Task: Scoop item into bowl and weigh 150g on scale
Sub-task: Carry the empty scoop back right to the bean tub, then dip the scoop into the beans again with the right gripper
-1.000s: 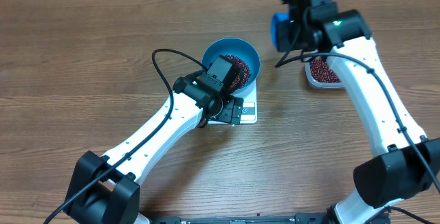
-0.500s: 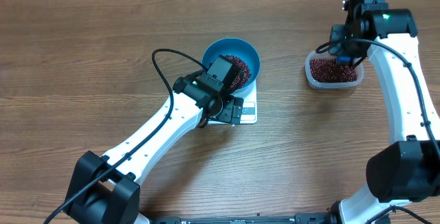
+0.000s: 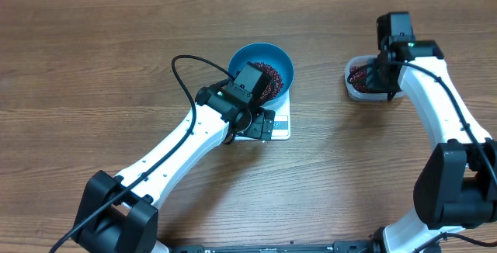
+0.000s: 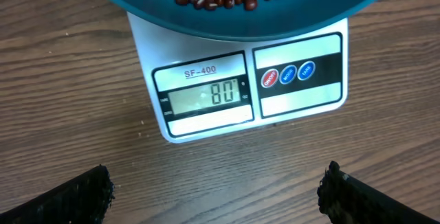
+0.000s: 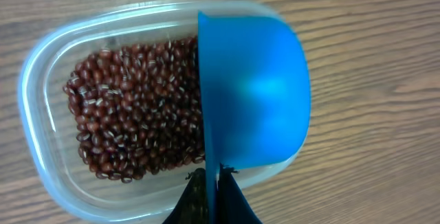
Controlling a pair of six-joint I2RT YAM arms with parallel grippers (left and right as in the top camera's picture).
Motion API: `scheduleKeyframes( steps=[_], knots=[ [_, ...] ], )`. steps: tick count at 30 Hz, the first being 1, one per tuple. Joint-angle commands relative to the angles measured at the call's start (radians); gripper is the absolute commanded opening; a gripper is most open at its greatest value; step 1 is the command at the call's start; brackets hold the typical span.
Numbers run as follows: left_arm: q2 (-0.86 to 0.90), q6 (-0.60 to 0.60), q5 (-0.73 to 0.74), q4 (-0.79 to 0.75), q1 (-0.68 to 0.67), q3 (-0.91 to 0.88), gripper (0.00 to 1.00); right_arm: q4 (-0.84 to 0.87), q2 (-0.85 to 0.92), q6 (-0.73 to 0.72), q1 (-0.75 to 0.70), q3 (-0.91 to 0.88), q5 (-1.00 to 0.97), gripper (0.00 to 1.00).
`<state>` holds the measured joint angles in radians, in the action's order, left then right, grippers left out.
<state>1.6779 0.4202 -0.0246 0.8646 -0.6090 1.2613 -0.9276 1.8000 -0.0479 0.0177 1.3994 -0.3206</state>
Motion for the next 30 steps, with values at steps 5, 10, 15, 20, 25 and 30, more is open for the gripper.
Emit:
scheduleKeyframes(
  steps=[5,10,15,20,25,30],
  knots=[
    [0.006,0.014,0.007,-0.002,-0.007,0.01,1.0,0.06,-0.004,0.003,0.0,-0.071,0.243,0.04],
    [0.006,0.014,0.007,-0.002,-0.007,0.01,0.99,0.046,-0.004,-0.004,0.0,-0.071,0.357,0.04],
    [0.006,0.014,0.007,-0.002,-0.006,0.01,1.0,0.023,-0.004,-0.004,-0.015,-0.069,0.41,0.04],
    [0.006,0.014,0.007,-0.002,-0.007,0.01,1.0,0.011,-0.005,-0.003,-0.109,-0.062,0.592,0.04],
    [0.006,0.014,0.007,-0.002,-0.007,0.01,1.0,0.01,-0.004,0.005,-0.267,-0.062,0.941,0.04],
    [0.006,0.014,0.007,-0.002,-0.007,0.01,1.0,-0.003,-0.004,0.023,-0.375,-0.063,1.059,0.04]
  ],
)
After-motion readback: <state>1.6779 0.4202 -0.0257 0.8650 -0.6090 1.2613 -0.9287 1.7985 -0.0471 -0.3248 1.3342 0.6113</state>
